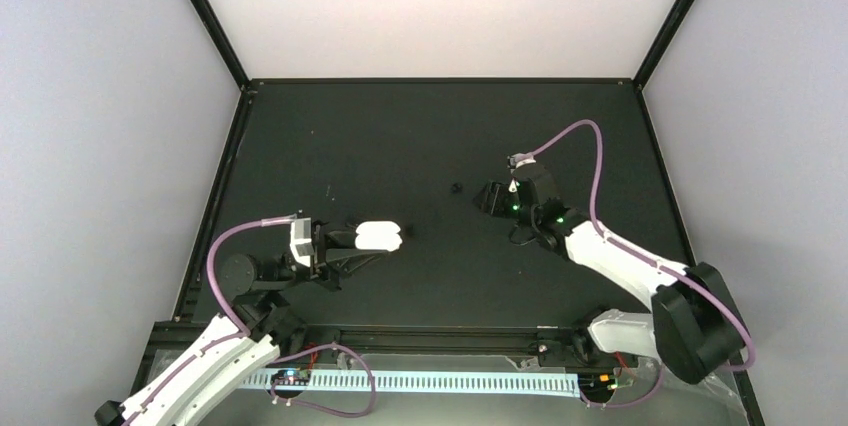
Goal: Insert the wireless bluetooth earbuds into the charging case
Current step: Pick up the earbud from the center of the board.
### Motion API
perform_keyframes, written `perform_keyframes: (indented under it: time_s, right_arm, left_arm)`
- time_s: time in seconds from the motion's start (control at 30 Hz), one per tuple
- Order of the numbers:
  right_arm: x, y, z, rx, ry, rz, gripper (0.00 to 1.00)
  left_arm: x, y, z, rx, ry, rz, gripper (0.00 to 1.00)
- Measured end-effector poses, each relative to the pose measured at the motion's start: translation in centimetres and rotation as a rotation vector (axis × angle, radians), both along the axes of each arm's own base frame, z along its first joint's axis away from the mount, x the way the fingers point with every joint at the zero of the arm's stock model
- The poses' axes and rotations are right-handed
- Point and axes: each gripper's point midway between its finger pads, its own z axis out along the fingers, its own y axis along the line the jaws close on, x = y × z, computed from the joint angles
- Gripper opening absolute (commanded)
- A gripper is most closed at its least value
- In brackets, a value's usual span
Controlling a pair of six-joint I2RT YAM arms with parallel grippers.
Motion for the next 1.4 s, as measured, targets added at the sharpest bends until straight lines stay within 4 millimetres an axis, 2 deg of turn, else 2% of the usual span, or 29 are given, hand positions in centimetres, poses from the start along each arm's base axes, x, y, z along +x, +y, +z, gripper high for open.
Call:
perform_keyframes:
  time_s: [0.13, 0.4, 0.53, 0.63, 0.8, 0.87, 0.97, 1.07, 1.13, 1.27, 1.33, 1.4]
  right_arm:
    - [1.3, 0.0, -1.7, -0.036, 0.041, -0.038, 0.69]
    - [4.1, 0.3, -3.9, -0.071, 0.087, -0.087, 0.62]
    - [4.4, 1.5, -4.5, -0.068, 0.101, -0.049, 0.59]
    - [3.7, 4.1, -3.8, -0.079, 0.077, 0.047, 0.56]
    - [-0.1, 11.5, -1.7, -0.051, 0.026, 0.298, 0.5]
    - [-1.3, 13.8, -1.6, -0.048, 0.024, 0.374, 0.49]
    - [-1.8, 15.7, -2.1, -0.059, 0.03, 0.421, 0.49]
    - [-1.0, 14.2, -2.8, -0.072, 0.044, 0.366, 0.49]
    - [0.8, 11.1, -3.2, -0.081, 0.052, 0.267, 0.49]
    - [4.0, 3.5, -3.1, -0.111, 0.047, 0.041, 0.49]
    - [5.1, 0.8, -3.0, -0.109, 0.048, -0.039, 0.5]
    - [5.7, -0.8, -3.5, -0.103, 0.065, -0.087, 0.51]
  left_arm:
    - [-0.7, 0.7, 0.0, -0.008, 0.006, 0.001, 0.02]
    - [-1.3, 1.4, -0.5, -0.004, 0.023, 0.015, 0.02]
    - [-1.1, 1.2, -1.3, 0.02, 0.038, 0.019, 0.01]
    - [-0.9, 1.0, -2.1, 0.034, 0.051, 0.02, 0.02]
    - [-0.5, 0.8, -2.5, 0.048, 0.058, 0.024, 0.01]
    - [-0.5, 0.7, -2.6, 0.053, 0.059, 0.025, 0.02]
    - [-0.4, 0.7, -2.7, 0.058, 0.057, 0.027, 0.02]
    - [-0.3, 0.6, -2.9, 0.071, 0.066, 0.029, 0.02]
    - [-0.3, 0.6, -2.9, 0.076, 0.066, 0.03, 0.01]
    - [-0.4, 0.6, -2.8, 0.083, 0.056, 0.032, 0.02]
    - [-0.4, 0.6, -2.8, 0.084, 0.053, 0.033, 0.02]
    - [-0.4, 0.6, -2.8, 0.085, 0.052, 0.033, 0.02]
